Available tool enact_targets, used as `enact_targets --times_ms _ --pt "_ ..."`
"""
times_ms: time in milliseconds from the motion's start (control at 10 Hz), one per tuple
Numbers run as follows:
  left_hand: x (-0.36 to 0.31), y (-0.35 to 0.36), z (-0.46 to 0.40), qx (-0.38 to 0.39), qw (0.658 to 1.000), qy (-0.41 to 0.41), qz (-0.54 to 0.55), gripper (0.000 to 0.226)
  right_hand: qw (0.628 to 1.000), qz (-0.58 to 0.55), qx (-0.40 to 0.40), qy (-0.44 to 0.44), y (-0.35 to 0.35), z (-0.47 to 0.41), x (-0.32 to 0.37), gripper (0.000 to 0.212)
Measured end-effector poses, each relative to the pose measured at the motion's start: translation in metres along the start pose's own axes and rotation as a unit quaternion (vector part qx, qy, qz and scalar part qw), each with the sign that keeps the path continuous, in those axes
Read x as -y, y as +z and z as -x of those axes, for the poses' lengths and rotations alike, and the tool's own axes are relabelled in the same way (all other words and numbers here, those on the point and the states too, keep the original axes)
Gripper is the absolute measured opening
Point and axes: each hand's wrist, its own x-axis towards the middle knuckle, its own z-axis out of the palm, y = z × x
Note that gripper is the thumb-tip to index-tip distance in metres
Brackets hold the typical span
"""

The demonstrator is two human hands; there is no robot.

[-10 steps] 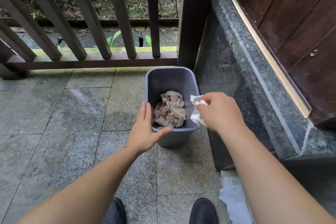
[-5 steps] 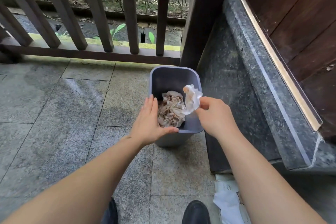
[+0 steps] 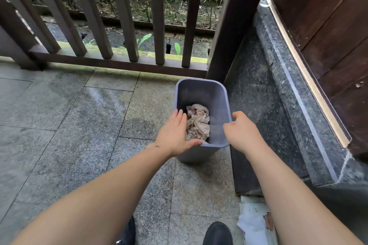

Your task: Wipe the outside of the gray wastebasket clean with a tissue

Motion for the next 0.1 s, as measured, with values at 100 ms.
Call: enact_targets --times_ms 100 --pt "-0.0276 -0.0195 0.0202 -0.013 0.999 0.018 -0.029 0.089 0.998 0.032 0.001 -0.051 0.0041 0.0229 0.0113 0.048"
